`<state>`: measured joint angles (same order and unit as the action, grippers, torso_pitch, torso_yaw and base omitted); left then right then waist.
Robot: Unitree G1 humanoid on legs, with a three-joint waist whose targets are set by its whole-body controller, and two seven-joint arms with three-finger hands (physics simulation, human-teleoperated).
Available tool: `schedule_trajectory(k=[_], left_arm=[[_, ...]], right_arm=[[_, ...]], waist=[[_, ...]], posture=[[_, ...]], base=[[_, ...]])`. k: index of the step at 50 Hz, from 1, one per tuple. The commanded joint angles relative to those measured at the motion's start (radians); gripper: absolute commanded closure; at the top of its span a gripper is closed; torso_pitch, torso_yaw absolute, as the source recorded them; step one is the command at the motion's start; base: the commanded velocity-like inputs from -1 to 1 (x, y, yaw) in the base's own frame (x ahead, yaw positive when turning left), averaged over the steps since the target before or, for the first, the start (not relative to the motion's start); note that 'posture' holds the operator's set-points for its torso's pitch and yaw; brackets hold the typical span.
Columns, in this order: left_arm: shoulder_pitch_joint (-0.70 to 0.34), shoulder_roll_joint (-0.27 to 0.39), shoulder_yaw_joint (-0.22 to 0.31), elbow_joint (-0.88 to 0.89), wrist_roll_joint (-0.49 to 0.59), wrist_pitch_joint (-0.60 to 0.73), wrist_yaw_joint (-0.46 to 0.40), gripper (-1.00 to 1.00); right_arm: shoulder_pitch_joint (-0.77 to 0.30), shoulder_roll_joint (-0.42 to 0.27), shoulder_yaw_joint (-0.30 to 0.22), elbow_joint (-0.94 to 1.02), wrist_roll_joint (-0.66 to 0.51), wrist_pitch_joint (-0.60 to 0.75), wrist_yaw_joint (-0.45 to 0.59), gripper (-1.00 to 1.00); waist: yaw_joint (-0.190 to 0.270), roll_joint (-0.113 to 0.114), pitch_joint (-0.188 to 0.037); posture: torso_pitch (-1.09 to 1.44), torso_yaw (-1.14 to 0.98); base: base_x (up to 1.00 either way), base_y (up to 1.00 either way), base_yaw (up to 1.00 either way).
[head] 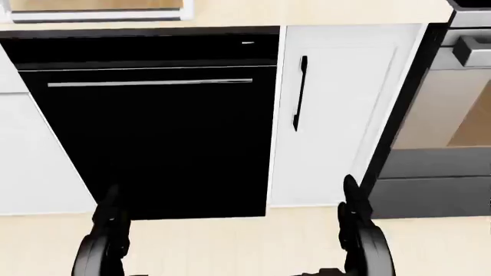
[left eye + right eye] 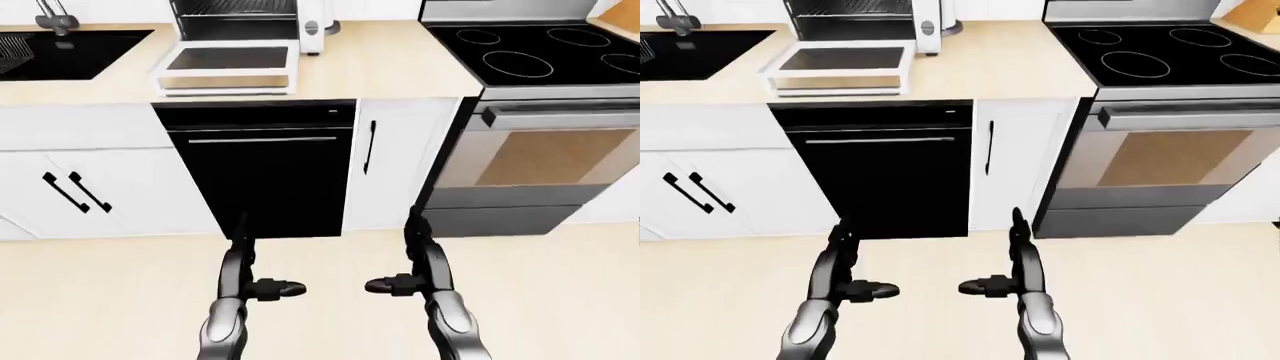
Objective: Close the toaster oven door.
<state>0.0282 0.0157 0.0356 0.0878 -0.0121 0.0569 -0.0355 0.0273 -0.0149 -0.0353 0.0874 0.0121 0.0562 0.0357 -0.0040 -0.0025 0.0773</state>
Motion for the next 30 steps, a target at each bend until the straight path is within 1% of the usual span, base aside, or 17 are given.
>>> schedule_trajectory(k=[1,2,3,4,5,7,8,10,13,19,21,23,25,27,28,30], left_arm=[[-0.028,0.007,0.002,-0.131,-0.023,-0.018,-0.019,-1.0],[-0.029,0.008,0.005,-0.149,-0.034,-0.003,-0.03,-1.0],[-0.034,0.009,0.014,-0.171,-0.044,0.016,-0.028,-1.0],[-0.034,0.013,0.014,-0.183,-0.04,0.022,-0.031,-1.0],[-0.034,0.012,0.015,-0.185,-0.04,0.024,-0.031,-1.0],[-0.034,0.012,0.018,-0.194,-0.041,0.025,-0.033,-1.0],[-0.034,0.012,0.019,-0.202,-0.041,0.032,-0.033,-1.0],[-0.033,0.015,0.014,-0.206,-0.022,0.026,-0.033,-1.0],[-0.039,0.015,0.025,-0.26,-0.037,0.07,-0.033,-1.0],[-0.08,0.035,0.069,-0.424,-0.07,0.212,-0.016,-1.0],[-0.103,0.045,0.087,-0.482,-0.081,0.261,-0.01,-1.0],[-0.133,0.064,0.117,-0.541,-0.097,0.32,-0.003,-1.0],[-0.157,0.079,0.142,-0.569,-0.112,0.356,0.0,-1.0],[-0.185,0.103,0.178,-0.598,-0.132,0.391,0.006,-1.0],[-0.191,0.109,0.186,-0.603,-0.138,0.399,0.008,-1.0],[-0.215,0.135,0.222,-0.621,-0.158,0.429,0.016,-1.0]], right_arm=[[-0.031,-0.005,-0.007,-0.139,0.036,0.0,0.018,-1.0],[-0.034,-0.008,-0.008,-0.14,0.017,-0.022,0.006,-1.0],[-0.038,-0.007,-0.013,-0.148,0.024,-0.004,0.004,-1.0],[-0.045,-0.007,-0.021,-0.157,0.035,0.012,-0.002,-1.0],[-0.05,-0.007,-0.026,-0.16,0.044,0.022,-0.004,-1.0],[-0.056,-0.012,-0.03,-0.16,0.044,0.023,-0.005,-1.0],[-0.055,-0.013,-0.03,-0.165,0.045,0.026,-0.004,-1.0],[-0.061,-0.016,-0.033,-0.167,0.047,0.03,-0.005,-1.0],[-0.062,-0.019,-0.036,-0.204,0.054,0.055,0.0,-1.0],[-0.083,-0.029,-0.052,-0.314,0.069,0.138,0.003,-1.0],[-0.1,-0.037,-0.065,-0.374,0.08,0.194,0.0,-1.0],[-0.139,-0.053,-0.095,-0.432,0.103,0.262,-0.008,-1.0],[-0.167,-0.069,-0.116,-0.459,0.117,0.305,-0.014,-1.0],[-0.202,-0.088,-0.141,-0.472,0.132,0.337,-0.023,-1.0],[-0.208,-0.092,-0.146,-0.473,0.137,0.342,-0.026,-1.0],[-0.234,-0.109,-0.164,-0.483,0.153,0.371,-0.035,-1.0]], waist=[[-0.002,-0.008,-0.001],[0.002,-0.007,-0.037],[0.008,-0.001,-0.064],[0.007,-0.002,-0.036],[0.006,-0.007,-0.02],[0.007,-0.008,-0.067],[0.008,-0.008,-0.073],[0.009,-0.007,-0.075],[0.009,-0.006,-0.082],[0.008,-0.004,-0.087],[0.008,-0.003,-0.09],[0.009,-0.003,-0.091],[0.009,-0.002,-0.092],[0.009,-0.001,-0.091],[0.009,-0.001,-0.091],[0.008,-0.001,-0.089]], posture=[[0.0,0.0],[0.0,0.0],[0.0,0.0],[0.0,0.0],[0.0,0.0],[0.0,0.0],[0.0,0.0],[0.0,0.0],[0.0,0.0],[0.0,0.0],[0.0,0.0],[0.0,0.0],[0.0,0.0],[0.0,0.0],[0.0,0.0],[0.0,0.0]], base=[[0.0,0.0,0.0],[0.0,0.0,0.0],[0.0,0.0,0.0],[0.0,0.0,0.0],[0.0,0.0,0.0],[0.0,0.0,0.0],[0.0,0.0,0.0],[0.0,0.0,0.0],[0.0,0.0,0.0],[0.0,0.0,0.0],[0.0,0.0,0.0],[0.0,0.0,0.0],[0.0,0.0,0.0],[0.0,0.0,0.0],[0.0,0.0,0.0],[0.0,0.0,0.0]])
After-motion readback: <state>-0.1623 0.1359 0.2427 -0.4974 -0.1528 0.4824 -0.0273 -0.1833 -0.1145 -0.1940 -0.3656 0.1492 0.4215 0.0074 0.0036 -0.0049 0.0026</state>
